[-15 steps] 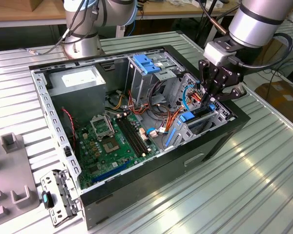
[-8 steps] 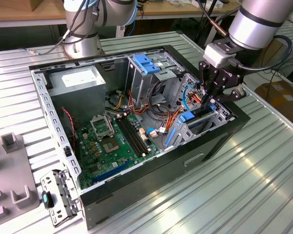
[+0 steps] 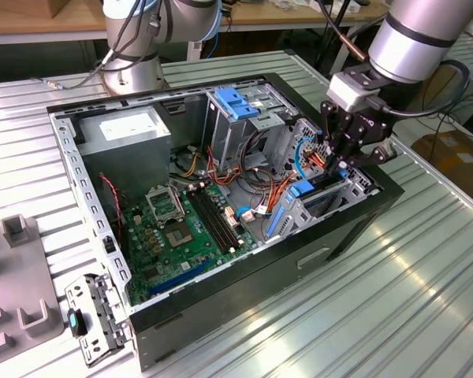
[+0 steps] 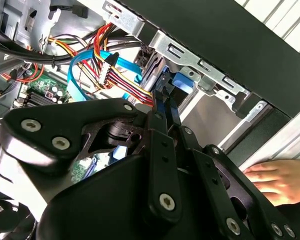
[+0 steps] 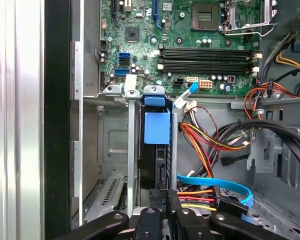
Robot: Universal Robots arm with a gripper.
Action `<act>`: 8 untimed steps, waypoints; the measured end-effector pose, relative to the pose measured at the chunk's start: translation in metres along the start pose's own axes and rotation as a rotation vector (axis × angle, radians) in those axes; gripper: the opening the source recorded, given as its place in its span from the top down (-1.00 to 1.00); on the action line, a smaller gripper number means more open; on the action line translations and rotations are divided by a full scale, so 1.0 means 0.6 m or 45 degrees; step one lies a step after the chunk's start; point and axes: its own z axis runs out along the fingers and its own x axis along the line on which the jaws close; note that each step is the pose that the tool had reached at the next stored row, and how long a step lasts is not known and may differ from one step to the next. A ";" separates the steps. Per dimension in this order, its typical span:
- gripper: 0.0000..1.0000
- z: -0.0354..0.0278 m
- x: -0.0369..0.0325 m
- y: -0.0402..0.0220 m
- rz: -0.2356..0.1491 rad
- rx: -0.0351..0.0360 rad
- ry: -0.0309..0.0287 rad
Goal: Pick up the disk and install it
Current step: 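Insert the first disk wire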
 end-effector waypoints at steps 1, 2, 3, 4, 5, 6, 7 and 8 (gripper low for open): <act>0.66 0.000 0.000 0.000 0.002 -0.0001 0.0001; 0.66 0.001 0.000 0.000 0.003 0.0000 0.0002; 0.66 0.001 0.000 0.000 0.003 0.0000 0.0004; 0.66 0.002 0.000 0.000 0.004 -0.0002 0.0003; 0.66 0.003 0.000 0.000 0.004 -0.0001 0.0003; 0.66 0.003 0.000 0.000 0.005 0.0000 0.0005; 0.66 0.003 0.000 0.000 0.005 -0.0001 0.0005; 0.66 0.003 0.000 0.000 0.005 -0.0002 0.0004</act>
